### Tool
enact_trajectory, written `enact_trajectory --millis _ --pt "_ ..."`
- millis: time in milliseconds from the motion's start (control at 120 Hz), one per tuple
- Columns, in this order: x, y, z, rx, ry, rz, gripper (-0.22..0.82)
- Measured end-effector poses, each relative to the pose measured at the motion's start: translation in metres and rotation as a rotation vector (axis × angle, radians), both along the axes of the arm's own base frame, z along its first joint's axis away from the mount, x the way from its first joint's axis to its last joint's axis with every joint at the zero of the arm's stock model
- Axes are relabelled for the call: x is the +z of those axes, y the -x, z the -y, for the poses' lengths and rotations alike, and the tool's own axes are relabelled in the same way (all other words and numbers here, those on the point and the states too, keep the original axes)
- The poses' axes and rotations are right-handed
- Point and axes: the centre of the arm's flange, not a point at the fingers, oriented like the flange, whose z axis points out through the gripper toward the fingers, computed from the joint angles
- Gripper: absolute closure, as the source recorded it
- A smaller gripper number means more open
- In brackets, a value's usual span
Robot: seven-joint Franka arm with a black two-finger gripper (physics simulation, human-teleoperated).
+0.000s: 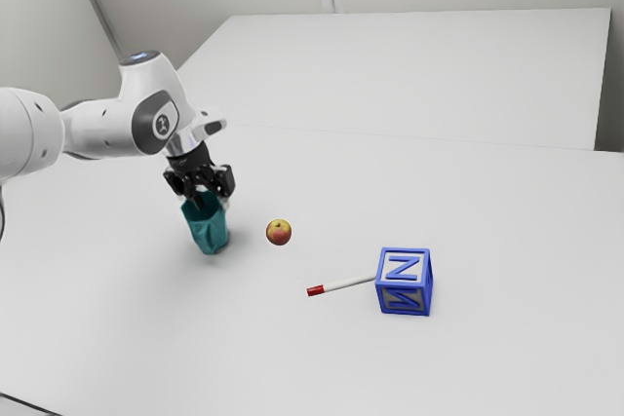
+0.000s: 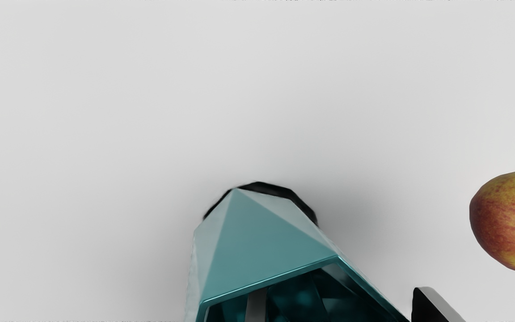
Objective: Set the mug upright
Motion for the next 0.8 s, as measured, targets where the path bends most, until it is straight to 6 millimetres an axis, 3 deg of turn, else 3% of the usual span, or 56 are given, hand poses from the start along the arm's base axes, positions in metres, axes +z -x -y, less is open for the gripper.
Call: enact_trajectory --millis 92,200,375,442,542,658,800 --pt "0.013 0.0 0.009 -0.008 0.0 0.019 0.2" --pt "0.048 -0.007 0.024 -0.026 -0.003 0.072 0.12" --pt "0.149 -0.03 0.025 -0.032 -0.005 0.15 0.05" --pt "0.186 -0.032 0.024 -0.033 -0.007 0.16 0.04" --pt "0.226 -0.027 0.025 -0.041 -0.013 0.158 0.02" --pt "0.251 -0.014 0.026 -0.049 -0.019 0.131 0.01" --pt "0.258 -0.003 0.027 -0.053 -0.018 0.09 0.01"
